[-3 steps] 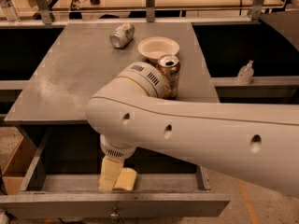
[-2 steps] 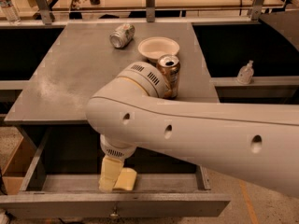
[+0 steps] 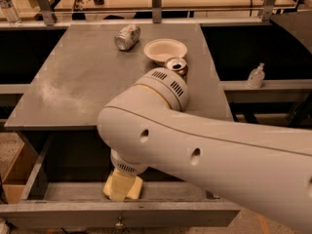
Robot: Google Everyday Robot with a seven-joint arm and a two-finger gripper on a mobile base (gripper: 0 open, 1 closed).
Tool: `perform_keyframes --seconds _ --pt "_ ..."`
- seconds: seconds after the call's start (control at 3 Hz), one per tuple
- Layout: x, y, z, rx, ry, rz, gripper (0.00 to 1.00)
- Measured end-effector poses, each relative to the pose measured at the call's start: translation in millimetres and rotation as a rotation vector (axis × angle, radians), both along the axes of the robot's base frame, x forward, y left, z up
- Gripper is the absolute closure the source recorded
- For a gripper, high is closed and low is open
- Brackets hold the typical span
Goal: Place sponge into top drawer
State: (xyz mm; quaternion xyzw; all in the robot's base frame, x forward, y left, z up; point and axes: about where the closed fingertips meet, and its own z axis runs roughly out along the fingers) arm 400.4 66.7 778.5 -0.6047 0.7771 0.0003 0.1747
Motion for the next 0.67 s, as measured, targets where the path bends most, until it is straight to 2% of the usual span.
perform_keyframes --seconds 0.67 --pt "-13 -23 41 -0.032 -0.066 -0.035 0.64"
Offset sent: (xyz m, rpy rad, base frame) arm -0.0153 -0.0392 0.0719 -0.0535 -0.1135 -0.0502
